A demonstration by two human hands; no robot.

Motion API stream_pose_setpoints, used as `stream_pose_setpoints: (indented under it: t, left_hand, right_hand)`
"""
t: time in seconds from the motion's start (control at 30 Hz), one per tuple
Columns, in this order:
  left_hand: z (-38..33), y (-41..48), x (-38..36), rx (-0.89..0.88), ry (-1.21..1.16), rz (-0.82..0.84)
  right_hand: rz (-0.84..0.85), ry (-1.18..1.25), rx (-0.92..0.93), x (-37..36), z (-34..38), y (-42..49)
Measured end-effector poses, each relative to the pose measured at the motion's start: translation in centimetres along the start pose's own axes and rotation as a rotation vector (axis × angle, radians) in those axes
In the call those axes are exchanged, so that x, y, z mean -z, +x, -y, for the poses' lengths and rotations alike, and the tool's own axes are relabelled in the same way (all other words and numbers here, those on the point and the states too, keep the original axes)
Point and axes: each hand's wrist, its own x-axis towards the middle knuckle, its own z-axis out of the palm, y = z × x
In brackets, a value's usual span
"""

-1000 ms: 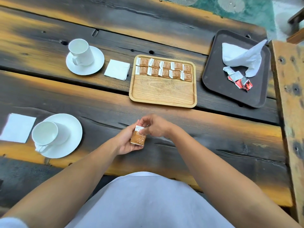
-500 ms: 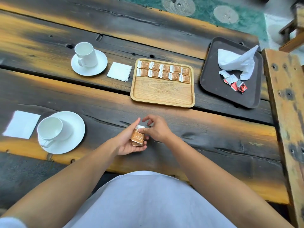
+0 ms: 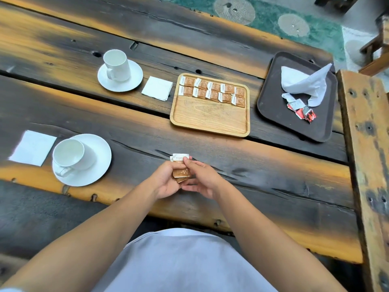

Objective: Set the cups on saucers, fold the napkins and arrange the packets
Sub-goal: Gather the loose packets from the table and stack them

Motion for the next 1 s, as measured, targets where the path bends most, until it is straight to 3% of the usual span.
stream_pose_setpoints:
  t: [0.13, 0.33, 0.5, 0.67, 0.8, 1.0]
  left_hand:
    - [-0.1, 0.5, -0.7, -0.056, -0.089, -0.034]
    - [-1.8, 1.4, -0.9, -0.068, 0.095, -0.039]
    - [-4.8, 2.8, -0.4, 0.014, 0.037, -0.096]
    - [-8.0, 5.6, -0.9, 0.028, 0.033, -0.160]
    - [-10.3, 8.1, -1.5, -0.038, 0.055, -0.214]
    - [-14.0, 12.7, -2.7, -0.137, -0.100, -0.283]
  right_hand:
    - [-0.001, 0.073, -0.005, -0.4, 0.4, 0.2]
    - [-0.103, 0.157, 0.116, -0.1, 2.1, 1.2]
    - [-0.183, 0.062, 0.123, 0.8, 5.1, 2.7]
    - [-0.135, 0.042, 0.070, 1.4, 9.0, 4.4]
    - [-0.166, 0.034, 0.042, 1.8, 12.5, 6.0]
    - [-0.309, 0.045, 0.044, 3.1, 17.0, 9.4]
